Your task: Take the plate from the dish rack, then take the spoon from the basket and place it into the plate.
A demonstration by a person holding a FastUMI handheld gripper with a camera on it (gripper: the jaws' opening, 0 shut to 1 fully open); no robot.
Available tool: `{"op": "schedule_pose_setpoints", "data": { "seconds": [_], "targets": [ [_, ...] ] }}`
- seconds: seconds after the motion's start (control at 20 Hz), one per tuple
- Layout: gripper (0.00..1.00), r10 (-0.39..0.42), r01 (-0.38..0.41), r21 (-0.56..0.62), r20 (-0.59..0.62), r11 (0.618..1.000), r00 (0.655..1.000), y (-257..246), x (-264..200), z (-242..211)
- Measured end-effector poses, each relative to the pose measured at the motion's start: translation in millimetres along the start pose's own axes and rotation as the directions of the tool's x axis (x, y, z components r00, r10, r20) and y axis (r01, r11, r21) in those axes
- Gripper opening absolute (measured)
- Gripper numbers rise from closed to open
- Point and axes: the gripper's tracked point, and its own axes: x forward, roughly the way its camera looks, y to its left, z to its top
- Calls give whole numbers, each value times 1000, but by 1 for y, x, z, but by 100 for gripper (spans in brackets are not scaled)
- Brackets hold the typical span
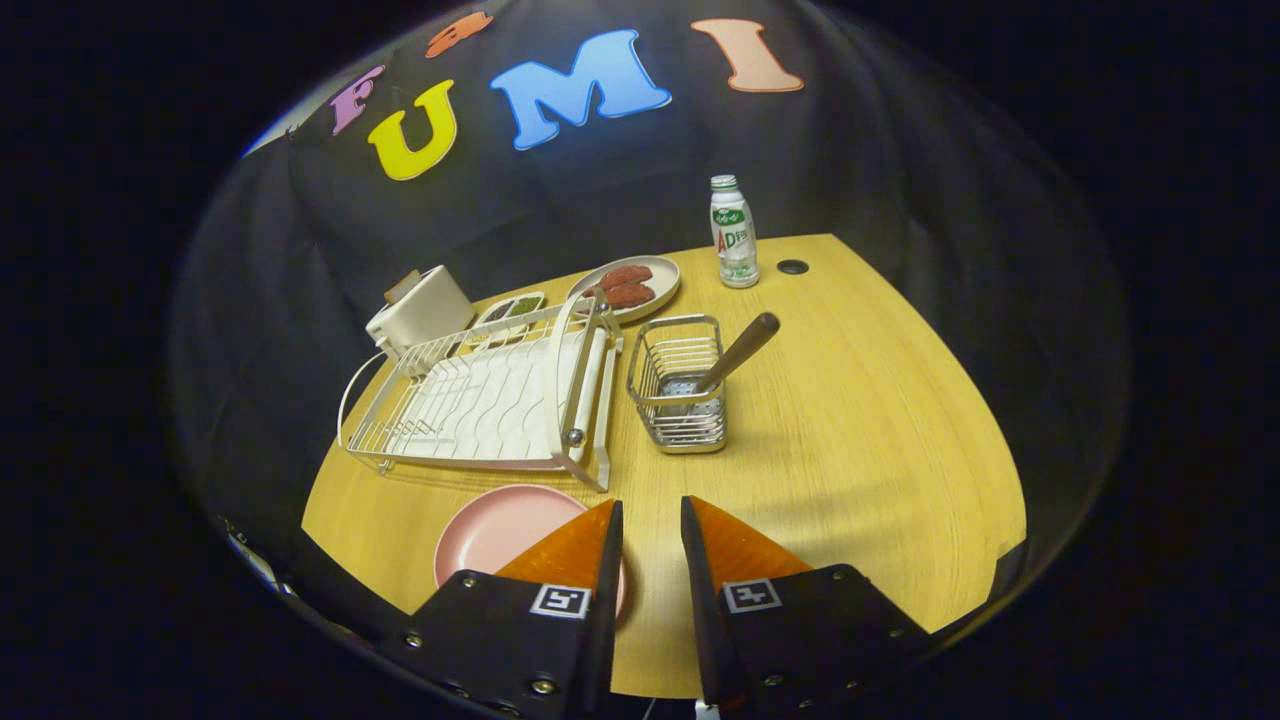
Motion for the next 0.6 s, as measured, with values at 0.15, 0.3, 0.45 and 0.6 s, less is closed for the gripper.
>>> {"op": "schedule_pose_setpoints", "data": {
  "seconds": [0.15,0.3,0.45,0.6],
  "targets": [
    [34,-18,19,-7,99,1000,995,-13,-9,17],
    [34,-4,18,-57,249,998,968,-24,-10,40],
    [34,-8,36,-79,320,996,947,-38,-6,44],
    [34,0,40,-99,379,994,925,-47,0,53]
  ]
}}
